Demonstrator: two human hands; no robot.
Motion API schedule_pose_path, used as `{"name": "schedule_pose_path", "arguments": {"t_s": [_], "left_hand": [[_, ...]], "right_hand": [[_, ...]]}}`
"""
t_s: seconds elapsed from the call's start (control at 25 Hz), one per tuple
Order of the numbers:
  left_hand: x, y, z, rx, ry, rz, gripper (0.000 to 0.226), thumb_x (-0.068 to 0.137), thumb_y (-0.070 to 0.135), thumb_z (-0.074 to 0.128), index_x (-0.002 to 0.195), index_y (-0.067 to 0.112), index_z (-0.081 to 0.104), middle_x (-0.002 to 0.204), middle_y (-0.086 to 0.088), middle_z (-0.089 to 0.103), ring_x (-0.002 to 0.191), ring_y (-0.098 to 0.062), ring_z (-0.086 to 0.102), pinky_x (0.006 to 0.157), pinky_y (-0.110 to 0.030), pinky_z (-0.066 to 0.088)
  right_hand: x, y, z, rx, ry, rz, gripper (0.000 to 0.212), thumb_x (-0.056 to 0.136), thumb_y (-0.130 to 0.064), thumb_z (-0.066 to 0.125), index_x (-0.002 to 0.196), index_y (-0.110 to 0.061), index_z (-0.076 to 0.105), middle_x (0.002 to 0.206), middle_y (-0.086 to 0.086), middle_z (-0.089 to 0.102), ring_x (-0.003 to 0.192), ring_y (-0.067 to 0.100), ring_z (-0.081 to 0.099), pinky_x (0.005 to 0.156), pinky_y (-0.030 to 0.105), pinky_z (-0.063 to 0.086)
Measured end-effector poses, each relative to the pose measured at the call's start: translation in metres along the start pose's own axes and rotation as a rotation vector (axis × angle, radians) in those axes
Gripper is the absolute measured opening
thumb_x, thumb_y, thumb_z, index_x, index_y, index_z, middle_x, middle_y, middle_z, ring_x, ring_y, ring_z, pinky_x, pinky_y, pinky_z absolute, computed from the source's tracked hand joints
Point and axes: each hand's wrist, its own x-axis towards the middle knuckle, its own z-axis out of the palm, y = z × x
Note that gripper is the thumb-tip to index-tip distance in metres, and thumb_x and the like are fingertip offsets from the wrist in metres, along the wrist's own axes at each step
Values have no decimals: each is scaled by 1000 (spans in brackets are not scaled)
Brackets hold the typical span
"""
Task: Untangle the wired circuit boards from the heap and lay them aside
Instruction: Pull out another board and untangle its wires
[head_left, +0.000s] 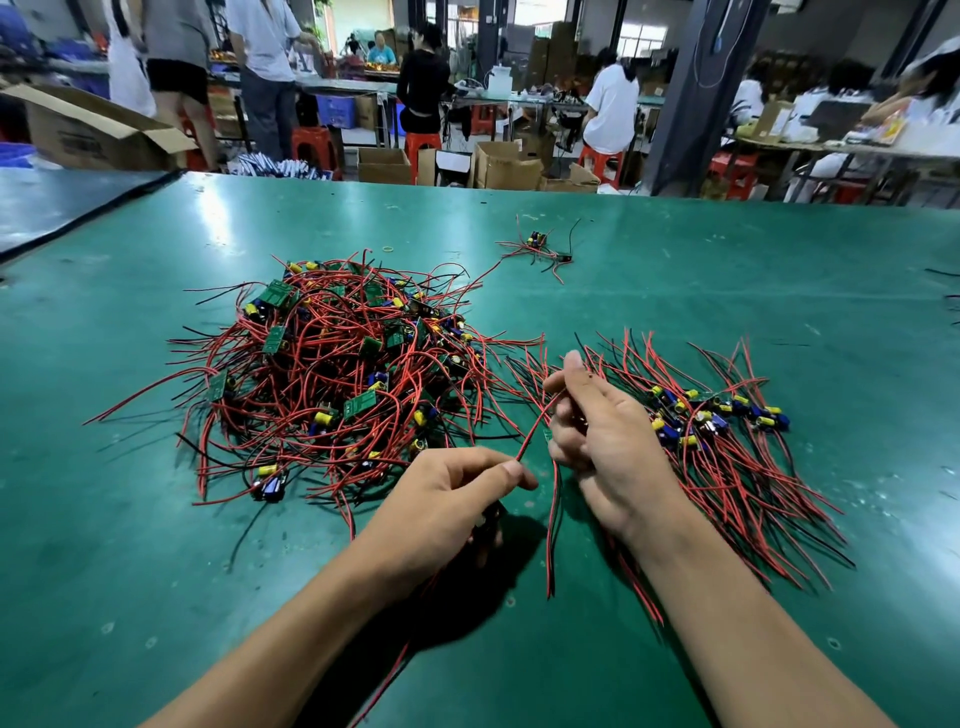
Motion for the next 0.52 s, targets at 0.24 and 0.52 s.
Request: {"name": "schedule_pose_path", "arguments": {"t_s": [0.24, 0.52], "left_hand": [[0, 3, -7, -92, -47, -4, 23, 97, 25, 54, 88, 13, 72, 50, -6, 53, 37, -14, 46, 40, -19, 37], [5, 8, -15, -228, -88, -43, 23, 84, 32, 60, 73, 14, 70, 45, -7, 47, 34, -17, 38, 38, -18, 32]], "right_hand": [[-8, 9, -1, -261, -407, 156, 40, 89, -52, 63, 99, -16, 78, 61, -1, 39, 45, 8, 27, 40, 18, 23], [-3, -2, -10, -642, -253, -162, 50, 96, -55, 51, 69, -21, 77, 65, 11, 61, 47, 5, 41, 48, 16, 31]]}}
